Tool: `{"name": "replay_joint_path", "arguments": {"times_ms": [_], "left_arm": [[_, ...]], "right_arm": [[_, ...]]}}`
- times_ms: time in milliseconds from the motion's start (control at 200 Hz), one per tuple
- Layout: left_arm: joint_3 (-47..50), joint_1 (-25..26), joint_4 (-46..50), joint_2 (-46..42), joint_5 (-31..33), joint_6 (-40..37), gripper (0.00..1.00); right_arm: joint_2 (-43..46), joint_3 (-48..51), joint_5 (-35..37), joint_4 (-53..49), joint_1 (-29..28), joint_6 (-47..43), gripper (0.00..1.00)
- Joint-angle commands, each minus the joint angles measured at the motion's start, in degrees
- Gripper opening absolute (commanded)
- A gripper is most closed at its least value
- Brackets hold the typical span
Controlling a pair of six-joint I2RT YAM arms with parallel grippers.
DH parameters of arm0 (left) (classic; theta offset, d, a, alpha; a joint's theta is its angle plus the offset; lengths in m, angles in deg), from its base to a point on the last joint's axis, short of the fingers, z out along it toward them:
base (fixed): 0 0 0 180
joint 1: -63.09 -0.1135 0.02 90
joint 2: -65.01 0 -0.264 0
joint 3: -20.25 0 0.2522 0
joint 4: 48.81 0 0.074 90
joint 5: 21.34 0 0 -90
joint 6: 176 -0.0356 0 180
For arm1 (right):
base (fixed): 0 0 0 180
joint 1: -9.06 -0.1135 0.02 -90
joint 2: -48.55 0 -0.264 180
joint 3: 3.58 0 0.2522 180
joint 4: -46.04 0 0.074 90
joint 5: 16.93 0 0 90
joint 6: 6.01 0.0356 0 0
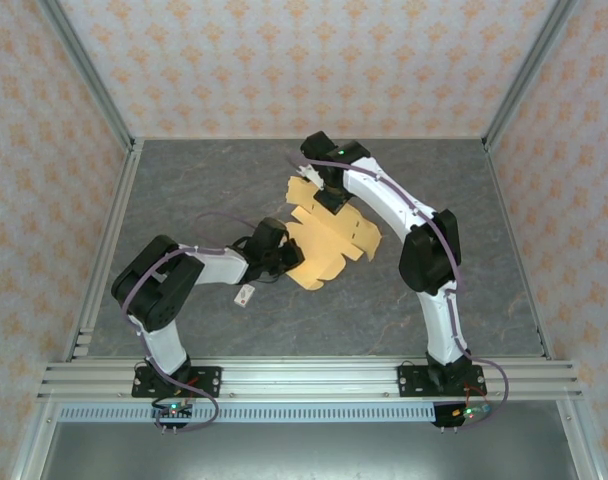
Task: Fold the paper box
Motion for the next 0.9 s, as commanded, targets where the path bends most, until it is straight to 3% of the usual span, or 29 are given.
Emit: {"name": "replay_joint_path", "arguments": {"times_ms": [0,430,896], "left_arm": [[1.22,1.62,-5.09,2.05,0.55,3.15,0.05],[-0.13,3.57,-8.03,2.89,1.90,5.20,0.06],[1.80,3.42,-5.84,0.18,2.47,4.23,0.06]], "right_arm": [[-0.02,0.47,4.48,3.65,-0.27,-8.38,0.00],[10.08,22.56,5.62,28.49,-0.81,-23.09,0.00],[14.03,27.20,8.57,38.86,-0.92,-29.72,0.00]]}}
